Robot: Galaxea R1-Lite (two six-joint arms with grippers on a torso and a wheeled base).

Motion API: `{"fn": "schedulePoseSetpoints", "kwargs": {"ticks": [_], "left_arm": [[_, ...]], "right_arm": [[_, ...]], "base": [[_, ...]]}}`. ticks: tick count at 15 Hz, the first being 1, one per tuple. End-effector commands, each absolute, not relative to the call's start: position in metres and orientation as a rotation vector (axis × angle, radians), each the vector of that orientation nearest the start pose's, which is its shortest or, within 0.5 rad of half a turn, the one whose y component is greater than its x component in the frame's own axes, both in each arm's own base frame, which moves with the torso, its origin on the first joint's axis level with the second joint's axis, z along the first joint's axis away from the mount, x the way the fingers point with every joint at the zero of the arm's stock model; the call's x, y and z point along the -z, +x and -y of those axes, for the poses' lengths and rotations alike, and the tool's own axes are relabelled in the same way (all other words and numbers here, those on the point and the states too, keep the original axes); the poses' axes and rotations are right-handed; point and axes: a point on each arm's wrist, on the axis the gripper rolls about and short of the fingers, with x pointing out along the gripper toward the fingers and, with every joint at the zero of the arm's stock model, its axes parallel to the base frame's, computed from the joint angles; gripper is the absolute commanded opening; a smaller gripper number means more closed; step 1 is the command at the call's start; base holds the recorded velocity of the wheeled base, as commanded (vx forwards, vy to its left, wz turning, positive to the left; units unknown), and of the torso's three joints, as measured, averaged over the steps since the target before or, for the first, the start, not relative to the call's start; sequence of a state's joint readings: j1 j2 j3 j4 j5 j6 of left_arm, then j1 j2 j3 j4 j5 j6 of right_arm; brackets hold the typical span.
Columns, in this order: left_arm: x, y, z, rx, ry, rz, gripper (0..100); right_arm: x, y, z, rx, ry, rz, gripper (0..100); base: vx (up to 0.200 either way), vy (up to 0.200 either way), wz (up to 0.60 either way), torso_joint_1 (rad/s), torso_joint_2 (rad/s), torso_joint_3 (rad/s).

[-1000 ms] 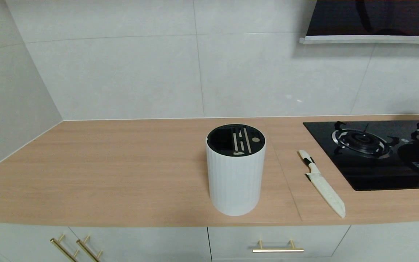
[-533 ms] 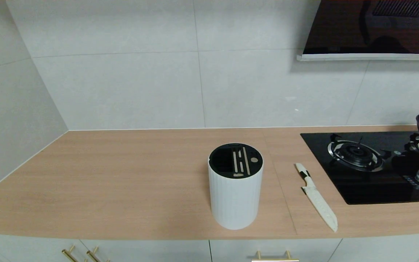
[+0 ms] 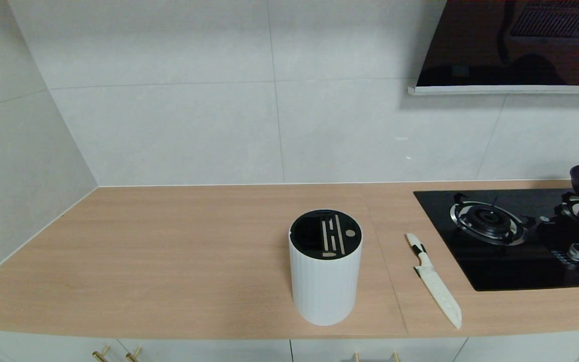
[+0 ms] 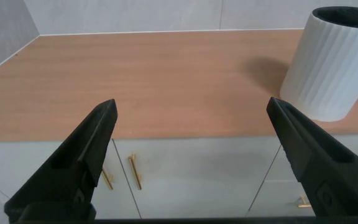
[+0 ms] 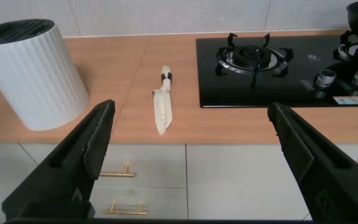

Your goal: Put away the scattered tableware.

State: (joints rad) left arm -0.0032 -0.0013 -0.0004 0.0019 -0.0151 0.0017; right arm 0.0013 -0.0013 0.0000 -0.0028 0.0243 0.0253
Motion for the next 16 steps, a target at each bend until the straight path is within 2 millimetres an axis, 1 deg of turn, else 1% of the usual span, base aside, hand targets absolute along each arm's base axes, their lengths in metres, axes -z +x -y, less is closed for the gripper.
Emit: {"fn": "schedulePoseSetpoints", "kwargs": {"ticks": [1, 8, 9, 10, 11, 13, 14, 16], "left_arm": [[-0.076, -0.023, 0.000, 0.020, 0.002, 0.000, 100], [-0.076, -0.023, 0.000, 0.018, 0.002, 0.000, 100], [-0.075, -0.023, 0.000, 0.018, 0.002, -0.002, 100], [-0.076, -0.023, 0.000, 0.017, 0.002, 0.000, 100], [-0.076, -0.023, 0.000, 0.017, 0.002, 0.000, 100], [-0.075, -0.023, 0.000, 0.018, 0.002, -0.002, 100], [-0.075, -0.023, 0.000, 0.018, 0.002, -0.002, 100], [-0.076, -0.023, 0.000, 0.018, 0.002, 0.000, 100]], "right_arm": [[-0.076, -0.023, -0.001, -0.026, 0.026, 0.003, 100], [-0.076, -0.023, -0.001, -0.026, 0.023, 0.003, 100], [-0.080, -0.024, -0.001, -0.034, 0.026, 0.026, 100], [-0.100, -0.029, -0.001, -0.057, 0.034, 0.100, 100], [-0.114, -0.030, -0.001, -0.095, 0.054, 0.111, 100], [-0.124, -0.017, -0.002, -0.149, 0.056, 0.007, 100], [-0.134, -0.008, -0.003, -0.181, 0.061, -0.048, 100], [-0.152, 0.014, -0.004, -0.189, 0.067, -0.159, 100]], "base": [[0.000, 0.000, 0.00, 0.000, 0.00, 0.000], [0.000, 0.000, 0.00, 0.000, 0.00, 0.000], [0.000, 0.000, 0.00, 0.000, 0.00, 0.000], [0.000, 0.000, 0.00, 0.000, 0.00, 0.000], [0.000, 0.000, 0.00, 0.000, 0.00, 0.000], [0.000, 0.000, 0.00, 0.000, 0.00, 0.000], [0.000, 0.000, 0.00, 0.000, 0.00, 0.000], [0.000, 0.000, 0.00, 0.000, 0.00, 0.000]]}}
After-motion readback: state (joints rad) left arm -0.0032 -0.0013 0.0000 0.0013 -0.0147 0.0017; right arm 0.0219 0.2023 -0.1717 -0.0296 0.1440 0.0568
